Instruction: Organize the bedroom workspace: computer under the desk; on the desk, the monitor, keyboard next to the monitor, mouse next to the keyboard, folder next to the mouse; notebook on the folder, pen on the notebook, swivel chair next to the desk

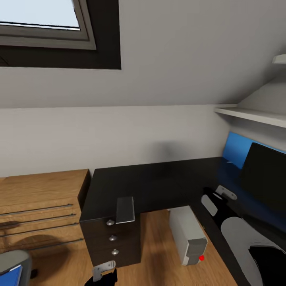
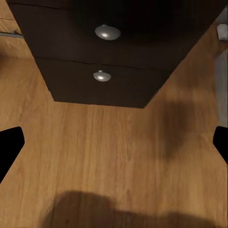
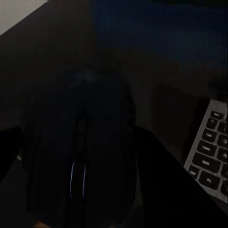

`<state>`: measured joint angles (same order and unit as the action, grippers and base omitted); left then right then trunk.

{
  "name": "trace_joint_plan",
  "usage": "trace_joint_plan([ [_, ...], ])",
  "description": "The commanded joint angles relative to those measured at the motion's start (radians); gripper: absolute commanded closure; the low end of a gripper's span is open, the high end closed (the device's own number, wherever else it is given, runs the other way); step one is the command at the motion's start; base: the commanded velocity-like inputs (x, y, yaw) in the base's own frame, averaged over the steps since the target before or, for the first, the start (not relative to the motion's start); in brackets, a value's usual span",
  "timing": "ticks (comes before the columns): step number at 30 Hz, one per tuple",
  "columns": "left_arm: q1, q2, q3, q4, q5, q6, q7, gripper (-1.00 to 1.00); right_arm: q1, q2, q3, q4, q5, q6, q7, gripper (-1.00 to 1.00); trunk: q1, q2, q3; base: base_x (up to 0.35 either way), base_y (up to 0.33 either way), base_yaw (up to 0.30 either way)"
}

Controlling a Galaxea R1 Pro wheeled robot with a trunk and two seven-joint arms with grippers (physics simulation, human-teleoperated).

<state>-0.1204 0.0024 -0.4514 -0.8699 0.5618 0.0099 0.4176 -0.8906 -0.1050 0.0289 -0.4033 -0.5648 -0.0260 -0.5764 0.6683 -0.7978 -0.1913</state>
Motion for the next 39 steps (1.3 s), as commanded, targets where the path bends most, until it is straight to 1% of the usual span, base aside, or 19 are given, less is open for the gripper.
trace_joint_plan([
  [1,-0.001,0.001,-0.005,-0.012,0.006,0.005,0.007,-1.0,-0.001,0.0,0.004,0.0,-0.011,-0.005,-0.003,1.0,0.0,-0.001,-0.002,0.0,0.0,-0.261],
  [2,-0.001,0.001,-0.01,-0.036,0.006,0.018,0.007,-1.0,-0.001,0.001,0.004,0.002,-0.01,-0.006,-0.002,1.0,0.0,-0.001,-0.002,0.0,0.0,-0.262],
  [3,-0.001,0.001,-0.015,-0.068,0.006,0.046,0.007,-1.0,-0.001,0.002,0.005,0.003,-0.009,-0.006,0.0,1.0,0.0,-0.001,-0.002,0.0,0.0,-0.262],
  [5,-0.001,0.002,-0.02,-0.195,0.01,0.178,0.006,-1.0,-0.001,0.003,0.006,0.02,-0.006,-0.007,0.002,1.0,0.0,-0.001,-0.002,0.0,0.0,-0.263],
  [7,-0.001,0.003,-0.021,-0.284,0.016,0.306,0.007,-1.0,-0.001,0.002,0.008,0.033,-0.004,-0.008,0.006,1.0,0.0,-0.001,-0.002,0.0,0.0,-0.221],
  [8,-0.001,0.003,-0.021,-0.284,0.016,0.322,0.007,-1.0,-0.001,0.002,0.009,0.035,-0.003,-0.008,0.006,1.0,0.0,-0.001,-0.002,0.0,0.0,-0.116],
  [11,-0.001,0.003,-0.021,-0.253,0.016,0.338,0.007,-1.0,-0.001,0.002,0.01,0.037,0.0,-0.01,0.007,1.0,0.0,-0.001,-0.002,0.0,0.0,-0.067],
  [14,-0.001,0.004,-0.02,-0.213,0.015,0.344,0.006,-1.0,-0.001,0.002,0.01,0.038,0.002,-0.03,0.007,1.0,0.0,-0.001,-0.002,0.0,0.0,-0.023],
  [17,-0.001,0.002,-0.021,-0.199,0.015,0.347,0.006,-1.0,-0.001,0.001,0.009,0.039,0.003,-0.046,0.007,1.0,0.0,-0.001,-0.002,0.0,0.0,-0.009],
  [23,-0.001,-0.001,-0.021,-0.192,0.015,0.348,0.008,-1.0,-0.001,0.002,0.011,0.04,0.008,-0.053,0.007,1.0,0.023,-0.043,-0.02,0.0,0.0,-0.001],
  [39,-0.001,0.002,-0.02,-0.184,0.016,0.348,0.009,-1.0,-0.001,-0.002,0.009,0.033,0.01,-0.055,-0.002,1.0,0.085,-0.155,-0.071,0.0,0.0,0.0],
])
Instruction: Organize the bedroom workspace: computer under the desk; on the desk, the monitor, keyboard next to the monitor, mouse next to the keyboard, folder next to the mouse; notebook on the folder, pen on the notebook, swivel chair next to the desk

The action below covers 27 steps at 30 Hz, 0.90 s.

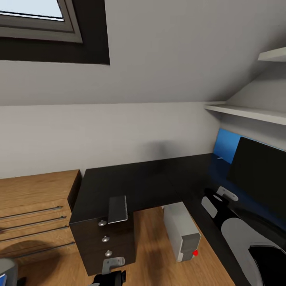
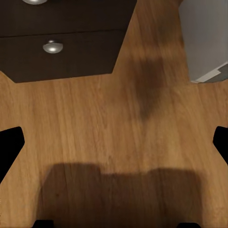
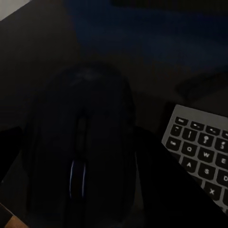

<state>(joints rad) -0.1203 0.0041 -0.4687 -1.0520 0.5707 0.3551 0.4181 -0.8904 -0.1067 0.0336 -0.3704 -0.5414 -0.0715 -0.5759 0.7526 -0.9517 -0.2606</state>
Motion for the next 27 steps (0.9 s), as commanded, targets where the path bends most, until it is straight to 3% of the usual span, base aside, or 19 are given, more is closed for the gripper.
trace_joint_plan([
  [1,-0.001,0.0,-0.002,-0.001,0.008,0.002,0.008,-1.0,-0.001,-0.001,0.004,0.0,-0.014,-0.01,-0.003,1.0,0.004,-0.008,-0.005,0.0,0.0,0.0],
  [27,-0.001,0.002,-0.001,0.001,0.005,0.002,0.01,-1.0,-0.001,-0.004,0.003,0.001,-0.015,-0.012,-0.002,1.0,0.104,-0.19,-0.115,0.0,0.0,0.0],
])
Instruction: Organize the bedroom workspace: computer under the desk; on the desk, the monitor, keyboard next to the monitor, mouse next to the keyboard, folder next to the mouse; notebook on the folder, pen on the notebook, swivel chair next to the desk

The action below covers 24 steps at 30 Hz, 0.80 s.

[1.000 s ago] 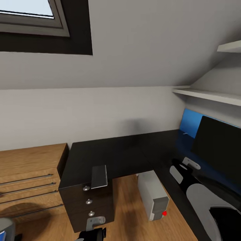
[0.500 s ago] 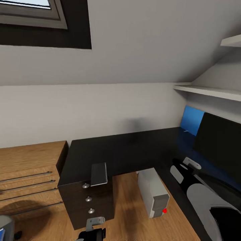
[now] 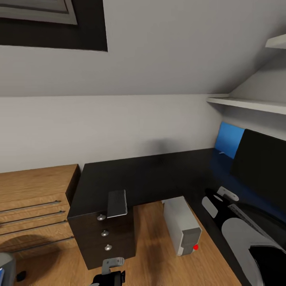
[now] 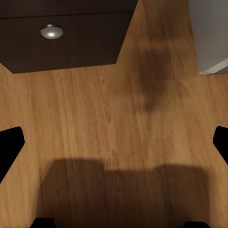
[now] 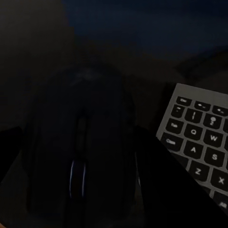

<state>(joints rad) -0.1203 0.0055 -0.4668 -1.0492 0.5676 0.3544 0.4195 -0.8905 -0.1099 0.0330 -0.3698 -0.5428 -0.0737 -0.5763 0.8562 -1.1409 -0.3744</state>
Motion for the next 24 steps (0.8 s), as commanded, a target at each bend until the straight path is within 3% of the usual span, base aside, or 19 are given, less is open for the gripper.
trace_joint_plan([
  [1,-0.001,0.001,-0.003,-0.002,0.008,0.002,0.008,-1.0,-0.001,0.0,0.004,0.0,-0.014,-0.01,-0.002,1.0,0.004,-0.008,-0.004,0.0,0.0,0.0],
  [18,-0.001,0.0,-0.003,-0.002,0.009,0.003,0.011,-1.0,-0.001,0.0,0.004,0.001,-0.014,-0.009,0.003,1.0,0.069,-0.127,-0.058,0.0,0.0,0.0],
  [24,-0.001,-0.009,0.002,0.012,0.011,-0.017,0.019,-1.0,-0.001,0.019,0.012,-0.004,-0.003,0.012,0.007,1.0,0.069,-0.127,-0.058,0.0,0.0,0.0],
])
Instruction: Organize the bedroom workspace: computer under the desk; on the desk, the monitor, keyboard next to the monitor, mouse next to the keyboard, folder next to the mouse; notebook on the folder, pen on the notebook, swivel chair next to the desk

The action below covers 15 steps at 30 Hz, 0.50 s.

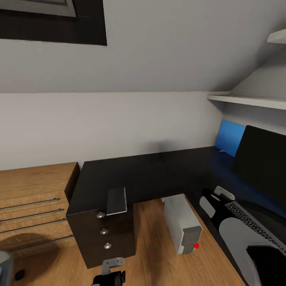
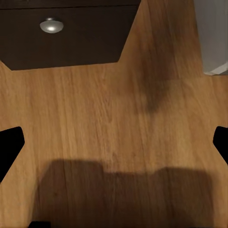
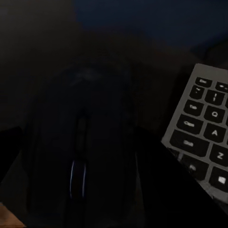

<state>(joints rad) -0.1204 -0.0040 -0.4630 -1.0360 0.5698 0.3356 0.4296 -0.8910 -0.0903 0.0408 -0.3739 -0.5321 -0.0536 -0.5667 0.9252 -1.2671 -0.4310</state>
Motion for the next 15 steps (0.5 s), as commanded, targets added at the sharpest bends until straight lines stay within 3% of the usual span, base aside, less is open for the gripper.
trace_joint_plan([
  [1,-0.001,0.001,-0.002,-0.001,0.009,0.002,0.009,-1.0,-0.001,-0.001,0.005,-0.001,-0.013,-0.007,-0.002,1.0,0.0,-0.001,-0.001,0.0,0.0,0.0],
  [10,-0.001,0.013,-0.006,0.0,0.007,-0.009,0.006,-1.0,0.0,-0.039,0.004,-0.003,-0.008,-0.013,-0.003,1.0,0.0,-0.001,-0.001,0.007,0.0,0.0],
  [15,-0.001,0.015,-0.006,0.001,0.007,-0.01,0.003,-1.0,0.0,-0.04,0.004,-0.003,-0.008,-0.015,-0.004,1.0,0.0,-0.001,-0.001,0.214,0.0,0.0],
])
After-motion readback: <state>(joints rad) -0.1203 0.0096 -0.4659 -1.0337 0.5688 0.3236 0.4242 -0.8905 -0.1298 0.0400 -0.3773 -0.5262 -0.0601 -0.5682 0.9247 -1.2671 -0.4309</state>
